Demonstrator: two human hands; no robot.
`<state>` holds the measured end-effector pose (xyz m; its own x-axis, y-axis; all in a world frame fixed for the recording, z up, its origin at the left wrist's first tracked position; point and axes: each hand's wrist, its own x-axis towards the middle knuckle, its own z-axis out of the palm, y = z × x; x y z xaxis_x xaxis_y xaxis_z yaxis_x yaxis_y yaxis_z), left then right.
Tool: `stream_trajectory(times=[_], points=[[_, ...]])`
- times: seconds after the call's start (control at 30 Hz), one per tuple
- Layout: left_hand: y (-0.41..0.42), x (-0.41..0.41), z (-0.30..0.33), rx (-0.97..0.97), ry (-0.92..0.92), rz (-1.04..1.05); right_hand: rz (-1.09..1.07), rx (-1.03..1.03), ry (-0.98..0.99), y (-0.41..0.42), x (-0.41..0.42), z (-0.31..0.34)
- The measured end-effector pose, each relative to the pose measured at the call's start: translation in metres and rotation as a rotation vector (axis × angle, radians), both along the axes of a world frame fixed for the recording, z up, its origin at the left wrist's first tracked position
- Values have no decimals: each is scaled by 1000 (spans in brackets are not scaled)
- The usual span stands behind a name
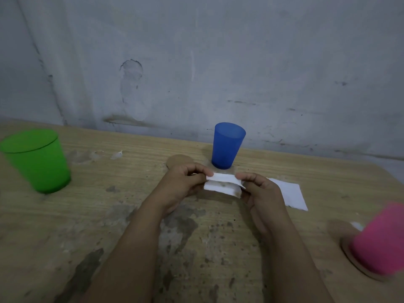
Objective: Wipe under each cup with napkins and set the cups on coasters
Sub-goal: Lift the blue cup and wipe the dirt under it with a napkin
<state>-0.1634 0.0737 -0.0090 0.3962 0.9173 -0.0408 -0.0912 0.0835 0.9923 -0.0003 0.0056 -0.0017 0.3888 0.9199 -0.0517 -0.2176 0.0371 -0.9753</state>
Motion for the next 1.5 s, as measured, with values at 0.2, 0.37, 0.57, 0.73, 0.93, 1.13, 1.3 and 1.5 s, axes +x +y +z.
stream_trajectory(times=[0.2, 0.37, 0.57, 0.73, 0.93, 1.13, 1.3, 1.5], points=[[-5, 1, 4, 161, 134, 41, -54, -48, -36, 0, -3, 3], [-7, 1, 5, 277, 193, 61, -74, -66, -132, -1, -2, 0], [-9, 4, 6, 270, 185, 59, -88, -42, -53, 1, 0, -1], [-8, 7, 5, 284, 192, 50, -35, -31, -22, 2, -1, -1], [-11, 5, 8, 312, 194, 21, -2, -51, -57, 3, -1, -5], [-11, 9, 11, 69, 21, -25, -25, 13, -143, 2, -1, -6], [-14, 11, 7, 138, 176, -35, -38, 72, -339, 1, -2, -4], [-10, 22, 4, 244, 235, 193, -344, 133, -860, 0, -18, -4]])
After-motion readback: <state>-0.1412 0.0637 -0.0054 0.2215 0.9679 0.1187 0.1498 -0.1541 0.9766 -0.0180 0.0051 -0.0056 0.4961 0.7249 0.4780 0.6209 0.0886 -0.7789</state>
